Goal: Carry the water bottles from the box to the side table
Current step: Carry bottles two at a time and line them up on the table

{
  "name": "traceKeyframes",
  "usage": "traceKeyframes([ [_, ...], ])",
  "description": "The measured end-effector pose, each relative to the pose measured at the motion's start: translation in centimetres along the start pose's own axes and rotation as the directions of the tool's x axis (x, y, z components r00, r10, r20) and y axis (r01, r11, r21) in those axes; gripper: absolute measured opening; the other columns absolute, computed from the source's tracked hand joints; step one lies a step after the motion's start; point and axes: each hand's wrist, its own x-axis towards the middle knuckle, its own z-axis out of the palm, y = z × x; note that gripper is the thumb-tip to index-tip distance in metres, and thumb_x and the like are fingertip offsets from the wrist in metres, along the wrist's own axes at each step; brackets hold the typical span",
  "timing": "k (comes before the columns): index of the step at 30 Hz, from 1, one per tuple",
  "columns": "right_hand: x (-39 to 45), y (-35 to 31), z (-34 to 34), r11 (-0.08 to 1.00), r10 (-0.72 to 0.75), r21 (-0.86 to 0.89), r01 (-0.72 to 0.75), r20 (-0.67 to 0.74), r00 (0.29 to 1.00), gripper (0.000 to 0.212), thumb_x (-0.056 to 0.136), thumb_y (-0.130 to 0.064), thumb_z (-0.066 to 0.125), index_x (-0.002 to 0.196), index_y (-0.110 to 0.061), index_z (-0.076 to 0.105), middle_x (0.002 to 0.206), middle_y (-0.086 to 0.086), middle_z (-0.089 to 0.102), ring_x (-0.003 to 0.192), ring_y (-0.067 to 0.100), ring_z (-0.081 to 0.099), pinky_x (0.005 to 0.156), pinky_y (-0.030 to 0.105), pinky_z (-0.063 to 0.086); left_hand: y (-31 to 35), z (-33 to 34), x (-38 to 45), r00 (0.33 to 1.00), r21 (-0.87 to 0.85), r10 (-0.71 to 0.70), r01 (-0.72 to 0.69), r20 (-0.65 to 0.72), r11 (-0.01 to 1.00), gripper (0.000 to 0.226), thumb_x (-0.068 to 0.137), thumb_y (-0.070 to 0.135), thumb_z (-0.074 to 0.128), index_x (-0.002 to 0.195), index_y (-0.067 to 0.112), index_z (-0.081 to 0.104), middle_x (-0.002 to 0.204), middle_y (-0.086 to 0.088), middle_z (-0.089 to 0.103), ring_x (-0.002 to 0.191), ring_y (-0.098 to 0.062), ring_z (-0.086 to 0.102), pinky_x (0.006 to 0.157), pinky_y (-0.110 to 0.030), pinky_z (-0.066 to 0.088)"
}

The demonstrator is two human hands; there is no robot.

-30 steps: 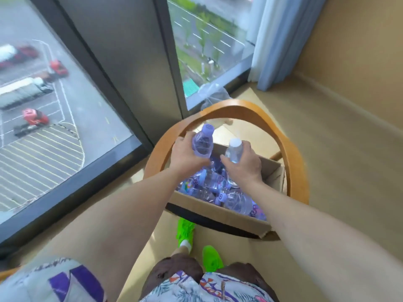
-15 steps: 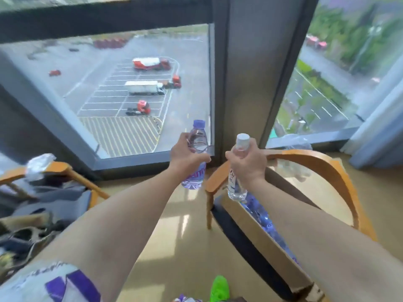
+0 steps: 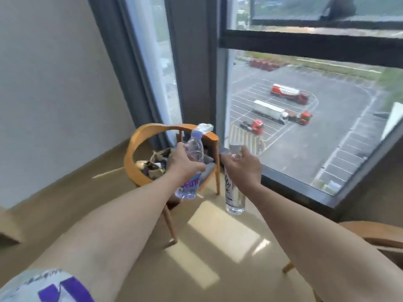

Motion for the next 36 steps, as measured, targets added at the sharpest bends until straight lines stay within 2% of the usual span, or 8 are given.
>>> traceKeyframes([
  [5, -5.2, -11.7, 9.5, 0.982, -0.189, 0.045, 0.184, 0.161, 0.969, 0.048, 0.077, -0.073, 0.048, 0.089, -0.027, 0.053, 0.075, -0.006, 0.064, 0.075, 0.022, 0.063, 0.068, 0.040, 0.053, -8.8, -13.8, -2.5, 0.968, 0.000, -0.128, 0.131, -0.215, 0.991, 0.067, 0.035, 0.042, 0.078, 0.092, 0.029, 0.045, 0.090, 0.008, 0.065, 0.083, -0.019, 0.065, 0.077, -0.038, 0.057],
  [10, -11.2, -22.2, 17.4, 0.946, -0.321, 0.143, 0.291, 0.301, 0.898, 0.040, 0.078, -0.064, 0.052, 0.087, -0.025, 0.054, 0.074, -0.006, 0.064, 0.075, 0.022, 0.064, 0.070, 0.039, 0.052, -16.8, -24.9, -6.7, 0.875, 0.010, -0.250, 0.279, -0.413, 0.960, 0.065, 0.040, 0.043, 0.082, 0.091, 0.033, 0.043, 0.086, 0.013, 0.061, 0.081, -0.016, 0.063, 0.072, -0.031, 0.055],
  [14, -17.1, -29.7, 23.7, 0.903, -0.428, 0.242, 0.355, 0.433, 0.794, 0.035, 0.075, -0.059, 0.053, 0.080, -0.024, 0.050, 0.068, -0.009, 0.061, 0.067, 0.016, 0.058, 0.060, 0.032, 0.043, -23.8, -33.0, -11.3, 0.719, -0.093, -0.385, 0.411, -0.578, 0.907, 0.068, 0.046, 0.039, 0.083, 0.101, 0.025, 0.046, 0.087, 0.011, 0.059, 0.082, -0.018, 0.062, 0.074, -0.032, 0.055],
  [19, -23.1, -37.4, 31.3, 0.857, -0.515, 0.339, 0.387, 0.569, 0.641, 0.034, 0.071, -0.056, 0.053, 0.077, -0.023, 0.051, 0.067, -0.007, 0.064, 0.071, 0.019, 0.061, 0.064, 0.033, 0.047, -30.7, -40.6, -16.1, 0.534, -0.233, -0.511, 0.503, -0.673, 0.832, 0.062, 0.046, 0.035, 0.080, 0.098, 0.025, 0.047, 0.087, 0.015, 0.060, 0.080, -0.006, 0.058, 0.063, -0.025, 0.045],
  [22, -25.7, -41.9, 35.8, 0.810, -0.586, 0.411, 0.419, 0.611, 0.532, 0.035, 0.070, -0.059, 0.053, 0.078, -0.025, 0.053, 0.063, -0.008, 0.065, 0.067, 0.015, 0.061, 0.062, 0.031, 0.047, -33.9, -44.8, -17.8, 0.420, -0.303, -0.569, 0.546, -0.707, 0.781, 0.062, 0.042, 0.036, 0.082, 0.092, 0.026, 0.046, 0.090, 0.012, 0.061, 0.082, -0.012, 0.060, 0.069, -0.030, 0.050],
  [27, -28.8, -49.5, 42.8, 0.723, -0.686, 0.521, 0.454, 0.618, 0.384, 0.039, 0.072, -0.063, 0.052, 0.084, -0.026, 0.056, 0.068, -0.009, 0.065, 0.073, 0.020, 0.062, 0.069, 0.034, 0.051, -38.1, -51.8, -18.1, 0.252, -0.377, -0.571, 0.539, -0.781, 0.753, 0.063, 0.039, 0.040, 0.083, 0.089, 0.028, 0.046, 0.088, 0.011, 0.062, 0.079, -0.009, 0.061, 0.064, -0.026, 0.049],
  [32, -30.3, -57.1, 48.3, 0.663, -0.731, 0.587, 0.465, 0.641, 0.233, 0.041, 0.076, -0.063, 0.054, 0.089, -0.025, 0.057, 0.072, -0.007, 0.066, 0.077, 0.021, 0.064, 0.073, 0.036, 0.054, -40.2, -58.9, -17.3, 0.144, -0.402, -0.563, 0.561, -0.814, 0.724, 0.064, 0.042, 0.039, 0.085, 0.092, 0.026, 0.047, 0.089, 0.010, 0.064, 0.075, -0.006, 0.061, 0.059, -0.025, 0.047],
  [36, -32.0, -62.0, 52.3, 0.624, -0.753, 0.621, 0.475, 0.639, 0.154, 0.045, 0.077, -0.063, 0.055, 0.092, -0.021, 0.056, 0.073, -0.004, 0.066, 0.078, 0.025, 0.063, 0.074, 0.038, 0.054, -42.1, -63.1, -17.0, 0.038, -0.440, -0.547, 0.550, -0.836, 0.710, 0.064, 0.045, 0.040, 0.086, 0.093, 0.023, 0.046, 0.088, 0.010, 0.061, 0.078, -0.007, 0.061, 0.067, -0.030, 0.053],
])
